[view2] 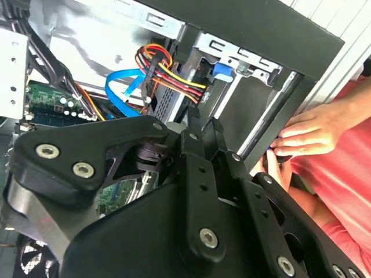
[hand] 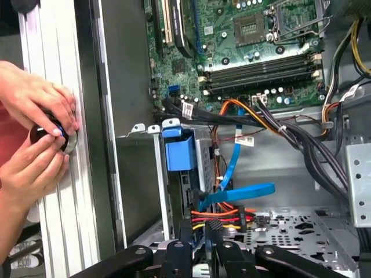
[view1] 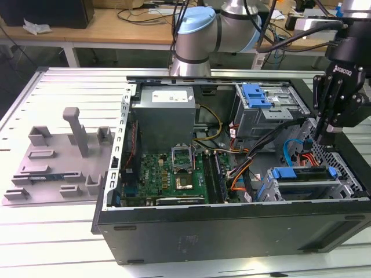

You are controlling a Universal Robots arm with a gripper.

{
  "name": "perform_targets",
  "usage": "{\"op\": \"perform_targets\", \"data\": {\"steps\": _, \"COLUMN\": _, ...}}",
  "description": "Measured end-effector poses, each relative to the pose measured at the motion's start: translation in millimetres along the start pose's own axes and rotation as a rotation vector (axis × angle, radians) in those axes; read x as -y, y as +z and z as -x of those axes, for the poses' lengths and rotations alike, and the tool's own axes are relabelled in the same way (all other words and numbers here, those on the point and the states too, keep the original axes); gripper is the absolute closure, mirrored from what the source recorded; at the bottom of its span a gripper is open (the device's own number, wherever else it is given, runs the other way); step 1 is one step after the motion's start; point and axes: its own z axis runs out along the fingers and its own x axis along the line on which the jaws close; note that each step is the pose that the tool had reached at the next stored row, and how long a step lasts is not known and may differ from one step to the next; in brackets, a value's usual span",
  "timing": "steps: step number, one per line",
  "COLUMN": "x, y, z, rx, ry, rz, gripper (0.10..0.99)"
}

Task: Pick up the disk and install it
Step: 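Insert the second disk wire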

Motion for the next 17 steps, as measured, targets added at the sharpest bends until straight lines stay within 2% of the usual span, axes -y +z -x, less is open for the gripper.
{"op": "perform_targets", "data": {"steps": 4, "x": -11.8, "y": 0.3, "z": -1.0, "rx": -0.0015, "ry": 0.0, "rz": 0.0, "gripper": 0.847}}
{"op": "perform_targets", "data": {"steps": 5, "x": -12.8, "y": 0.3, "z": -1.2, "rx": -0.0017, "ry": 0.0, "rz": 0.001, "gripper": 0.847}}
{"op": "perform_targets", "data": {"steps": 9, "x": -13.8, "y": 0.5, "z": -1.1, "rx": -0.0038, "ry": -0.005, "rz": 0.013, "gripper": 0.847}}
{"op": "perform_targets", "data": {"steps": 12, "x": -14.0, "y": 1.5, "z": -0.9, "rx": -0.0045, "ry": -0.011, "rz": 0.017, "gripper": 0.847}}
{"op": "perform_targets", "data": {"steps": 15, "x": -14.1, "y": 2.2, "z": -0.7, "rx": -0.0068, "ry": -0.034, "rz": 0.028, "gripper": 0.847}}
{"op": "perform_targets", "data": {"steps": 17, "x": -14.1, "y": 2.9, "z": -0.4, "rx": -0.007, "ry": -0.043, "rz": 0.03, "gripper": 0.847}}
